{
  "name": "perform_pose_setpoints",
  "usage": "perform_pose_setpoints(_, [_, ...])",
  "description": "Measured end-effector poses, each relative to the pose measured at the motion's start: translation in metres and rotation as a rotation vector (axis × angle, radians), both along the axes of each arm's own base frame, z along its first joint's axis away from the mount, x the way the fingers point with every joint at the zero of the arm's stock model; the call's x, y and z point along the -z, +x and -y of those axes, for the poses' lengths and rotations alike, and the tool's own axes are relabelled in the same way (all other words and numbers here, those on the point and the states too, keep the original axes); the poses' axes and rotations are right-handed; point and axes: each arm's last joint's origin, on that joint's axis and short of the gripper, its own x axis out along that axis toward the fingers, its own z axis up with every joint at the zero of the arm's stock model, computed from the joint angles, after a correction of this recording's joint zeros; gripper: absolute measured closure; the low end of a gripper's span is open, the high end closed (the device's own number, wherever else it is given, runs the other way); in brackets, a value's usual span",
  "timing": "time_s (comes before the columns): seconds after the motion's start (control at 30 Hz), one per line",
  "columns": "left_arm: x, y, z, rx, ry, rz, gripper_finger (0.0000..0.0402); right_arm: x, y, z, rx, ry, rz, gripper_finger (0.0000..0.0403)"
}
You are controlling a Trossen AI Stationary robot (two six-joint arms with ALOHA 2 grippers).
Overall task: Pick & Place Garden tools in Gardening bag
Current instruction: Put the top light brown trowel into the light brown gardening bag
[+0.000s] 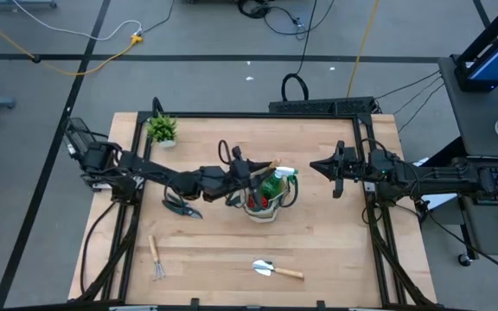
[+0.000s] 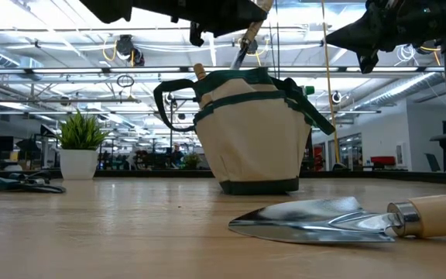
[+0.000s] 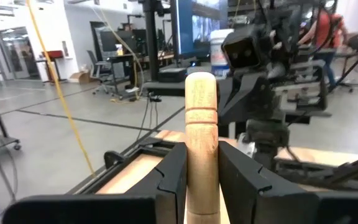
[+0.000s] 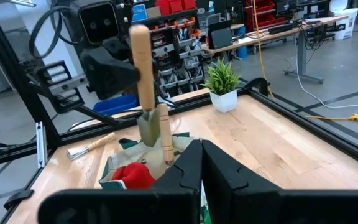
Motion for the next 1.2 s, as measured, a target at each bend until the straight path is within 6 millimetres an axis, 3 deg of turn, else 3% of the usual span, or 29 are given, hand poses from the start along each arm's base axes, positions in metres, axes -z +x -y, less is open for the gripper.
perform_pose_setpoints(0.47, [0.023, 0.011, -0.008, -0.028, 0.044, -0.074, 0.0328, 0.000, 0.000, 0.000, 0.000, 0.000, 0.000, 0.0403])
perform_pose_setpoints(1.2, [0.030, 0.011, -0.015, -0.059, 0.004, -0.130, 0.0328, 0.000, 0.000, 0.000, 0.000, 0.001, 0.000, 0.0403])
